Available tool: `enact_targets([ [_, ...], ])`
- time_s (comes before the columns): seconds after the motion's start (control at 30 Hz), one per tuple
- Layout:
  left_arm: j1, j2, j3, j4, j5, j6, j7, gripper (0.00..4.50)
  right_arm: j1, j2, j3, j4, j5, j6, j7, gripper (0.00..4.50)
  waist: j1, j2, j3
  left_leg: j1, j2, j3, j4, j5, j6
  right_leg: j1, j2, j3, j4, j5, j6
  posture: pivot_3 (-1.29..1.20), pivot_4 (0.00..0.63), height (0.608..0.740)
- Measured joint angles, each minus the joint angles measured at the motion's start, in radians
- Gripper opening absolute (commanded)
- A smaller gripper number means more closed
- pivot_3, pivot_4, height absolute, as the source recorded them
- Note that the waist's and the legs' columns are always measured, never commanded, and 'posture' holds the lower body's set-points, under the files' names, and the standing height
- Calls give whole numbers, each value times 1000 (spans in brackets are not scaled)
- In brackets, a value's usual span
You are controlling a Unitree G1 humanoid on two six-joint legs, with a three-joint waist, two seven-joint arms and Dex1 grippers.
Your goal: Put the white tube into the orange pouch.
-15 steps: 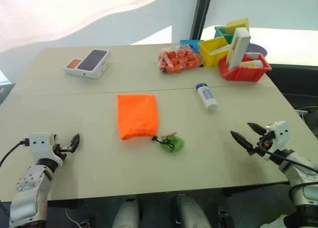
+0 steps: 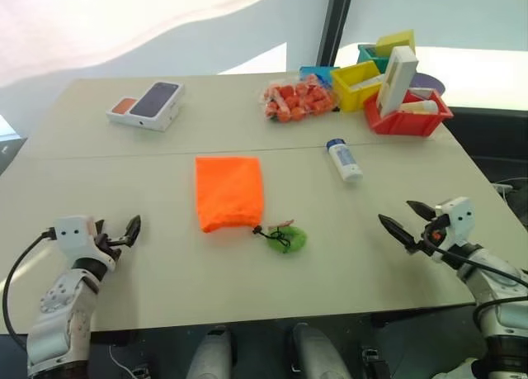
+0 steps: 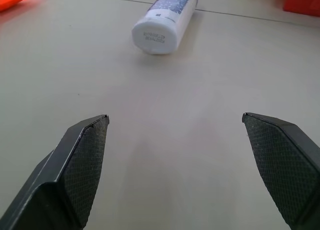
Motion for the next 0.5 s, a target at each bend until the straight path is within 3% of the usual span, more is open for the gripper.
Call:
enact_targets([
  [0.2,-5,32,-98,-104,32,-13,-69,4500,2,9,14,-83,24,39,13,4436,-2,0,0,0,0,0,0,0,0,0,1,0,0,0,0,0,150,740],
  [0.5,31,197,-256,-254,86,-102,-319,4500,94,31,113,-325,98,169,44,4436,-3,1,0,0,1,1,-1,0,0,-1,0,1,-1,-1,0,0,150,740],
])
